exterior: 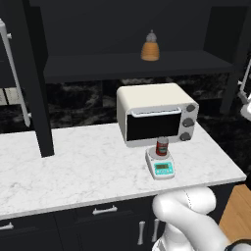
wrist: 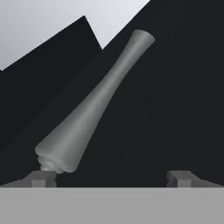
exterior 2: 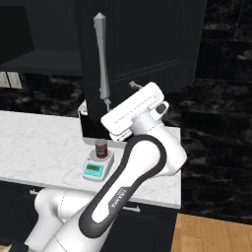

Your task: Pick the canned food and place it on the digital scale for weighing, and close the cabinet.

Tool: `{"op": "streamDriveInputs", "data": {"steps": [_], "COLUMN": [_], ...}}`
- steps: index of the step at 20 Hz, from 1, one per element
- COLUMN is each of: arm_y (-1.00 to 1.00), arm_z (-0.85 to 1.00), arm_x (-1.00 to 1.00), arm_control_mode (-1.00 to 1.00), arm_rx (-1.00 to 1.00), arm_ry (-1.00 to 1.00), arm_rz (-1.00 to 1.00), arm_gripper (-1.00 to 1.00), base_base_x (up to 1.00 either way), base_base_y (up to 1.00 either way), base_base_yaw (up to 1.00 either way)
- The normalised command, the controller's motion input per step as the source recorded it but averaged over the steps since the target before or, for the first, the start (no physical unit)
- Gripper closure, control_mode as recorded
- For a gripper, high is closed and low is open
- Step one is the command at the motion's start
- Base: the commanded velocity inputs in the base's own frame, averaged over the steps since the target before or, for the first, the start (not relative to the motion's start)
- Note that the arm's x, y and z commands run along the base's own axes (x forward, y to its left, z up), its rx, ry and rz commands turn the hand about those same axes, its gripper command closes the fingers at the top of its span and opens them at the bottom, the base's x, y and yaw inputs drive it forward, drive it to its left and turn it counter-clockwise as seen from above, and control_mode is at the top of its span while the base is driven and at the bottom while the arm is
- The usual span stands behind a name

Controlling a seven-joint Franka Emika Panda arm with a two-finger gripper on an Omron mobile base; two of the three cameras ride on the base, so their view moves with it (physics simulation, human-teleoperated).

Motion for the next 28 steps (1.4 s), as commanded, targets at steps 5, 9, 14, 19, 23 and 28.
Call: {"op": "streamDriveInputs", "data": {"steps": [5, 9, 14, 19, 23, 28], "arm_y": [0.95, 0.92, 0.31, 0.15, 0.09, 0.07], "arm_z": [0.37, 0.01, 0.00, 0.00, -0.06, -0.06], "arm_x": [0.54, 1.00, 0.99, 0.97, 0.92, 0.88], "arm_control_mode": [-1.00, -1.00, -1.00, -1.00, -1.00, -1.00], "arm_rx": [-0.05, -0.04, 0.00, 0.00, 0.00, 0.00], "arm_ry": [0.00, 0.15, 0.18, 0.02, 0.00, 0.00], "arm_rz": [0.00, -0.06, -0.04, -0.06, -0.07, -0.10], "arm_gripper": [-1.00, -1.00, -1.00, -1.00, -1.00, -1.00], "base_base_x": [0.00, 0.00, 0.00, 0.00, 0.00, 0.00], "base_base_y": [0.00, 0.00, 0.00, 0.00, 0.00, 0.00], "base_base_yaw": [0.00, 0.00, 0.00, 0.00, 0.00, 0.00]}}
